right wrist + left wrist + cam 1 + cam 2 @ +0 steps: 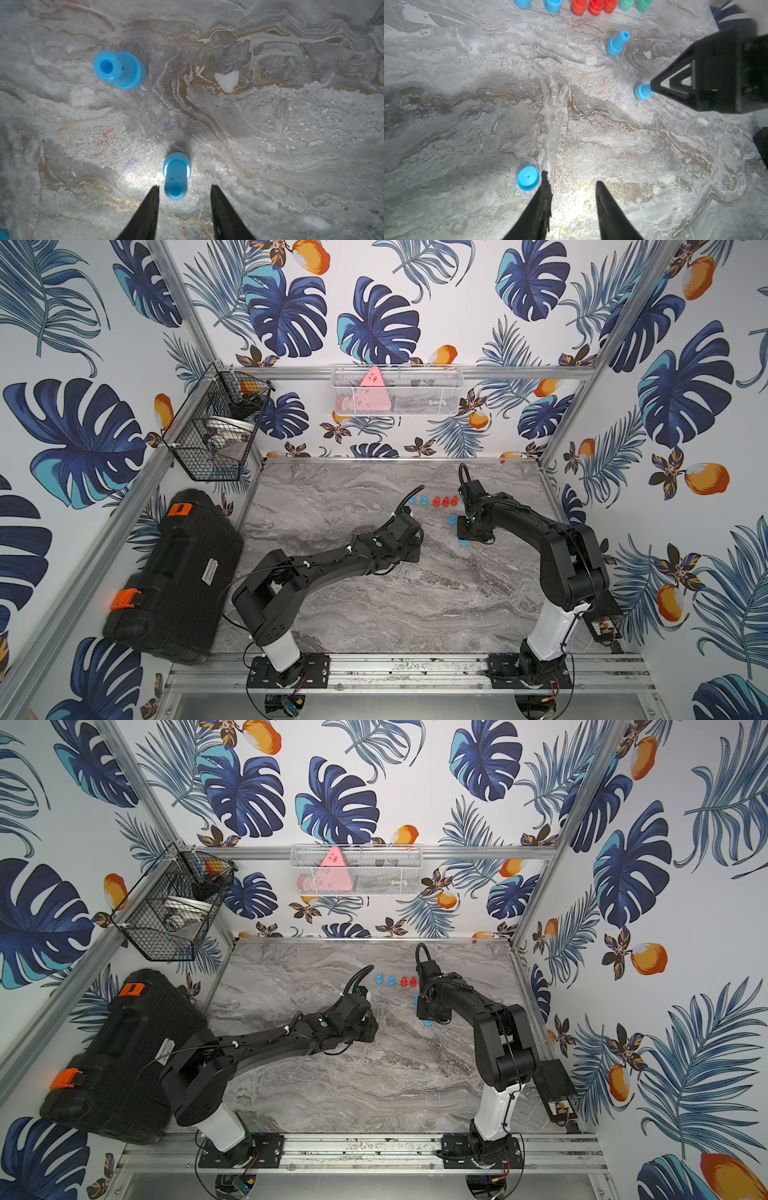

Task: Close the stamp cap
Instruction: Pick up the stamp from the center of the board, then close the cover of the stamp.

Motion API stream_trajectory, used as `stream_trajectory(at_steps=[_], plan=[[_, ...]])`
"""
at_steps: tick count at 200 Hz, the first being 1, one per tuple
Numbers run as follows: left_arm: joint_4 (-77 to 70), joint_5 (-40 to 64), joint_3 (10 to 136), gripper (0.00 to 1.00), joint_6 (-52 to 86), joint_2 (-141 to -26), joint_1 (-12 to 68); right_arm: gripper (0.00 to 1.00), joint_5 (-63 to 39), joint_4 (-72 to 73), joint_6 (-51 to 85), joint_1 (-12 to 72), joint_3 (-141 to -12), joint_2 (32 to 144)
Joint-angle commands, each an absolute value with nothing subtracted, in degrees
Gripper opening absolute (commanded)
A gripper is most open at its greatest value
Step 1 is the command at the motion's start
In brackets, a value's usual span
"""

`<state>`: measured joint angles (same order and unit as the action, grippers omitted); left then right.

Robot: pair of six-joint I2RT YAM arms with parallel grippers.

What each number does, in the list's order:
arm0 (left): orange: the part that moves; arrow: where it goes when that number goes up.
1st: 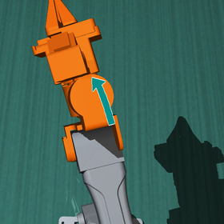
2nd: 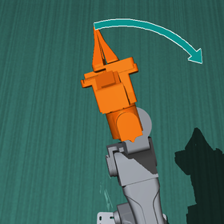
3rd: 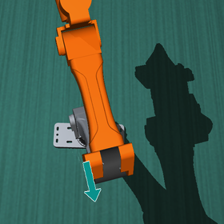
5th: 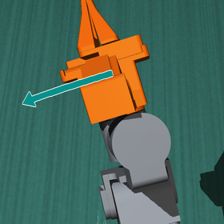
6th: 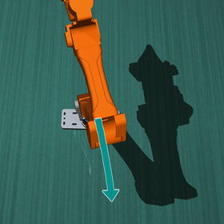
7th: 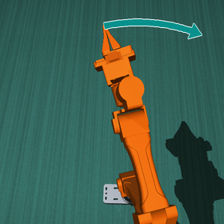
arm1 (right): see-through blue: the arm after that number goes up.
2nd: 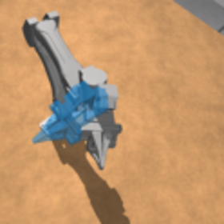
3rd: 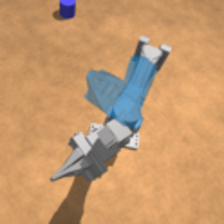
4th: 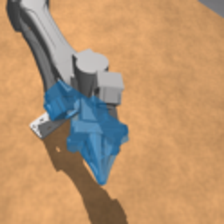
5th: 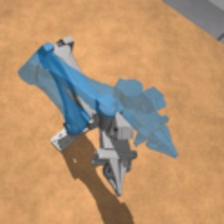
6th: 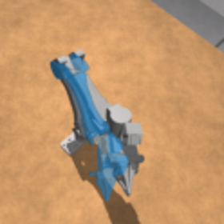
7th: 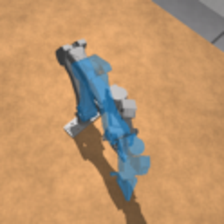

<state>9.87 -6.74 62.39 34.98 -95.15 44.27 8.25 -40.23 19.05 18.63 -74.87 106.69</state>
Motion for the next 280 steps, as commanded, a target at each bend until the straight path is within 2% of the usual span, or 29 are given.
stream_trajectory(at_steps=[1,21,54,75,105,121,167,218,280], plan=[[12.13,-8.28,61.81,0.41,33.95,-92.03,44.18,0.42,7.73,-39.14,19.33,18.6,-75.66,108.37],[13.62,-9.37,61.61,0.41,33.16,-89.24,44.11,0.36,7.71,-38.93,19.43,18.56,-75.9,109.65],[15.92,-9.89,61.27,0.41,32.01,-85.79,43.27,0.15,8.27,-39.0,19.43,18.58,-75.52,109.67],[17.79,-10.46,60.53,0.41,31.36,-82.79,42.16,0.06,7.45,-39.43,19.34,19.3,-75.26,108.36],[22.07,-11.97,57.93,0.42,29.77,-76.53,39.73,0.06,8.06,-42.21,19.94,25.69,-77.07,106.7],[24.52,-12.93,55.95,0.42,28.95,-72.91,38.62,0.07,8.1,-43.75,20.93,32.39,-79.42,107.03],[28.36,-13.84,50.87,0.42,28.74,-65.0,36.05,0.09,7.39,-45.7,23.62,43.87,-86.93,112.17],[28.92,-13.16,48.65,0.42,28.74,-62.89,34.53,0.09,7.84,-46.07,24.86,48.1,-91.11,118.11],[28.65,-11.95,47.55,0.42,28.74,-61.63,32.66,0.1,8.42,-46.23,25.22,49.46,-93.18,120.58]])
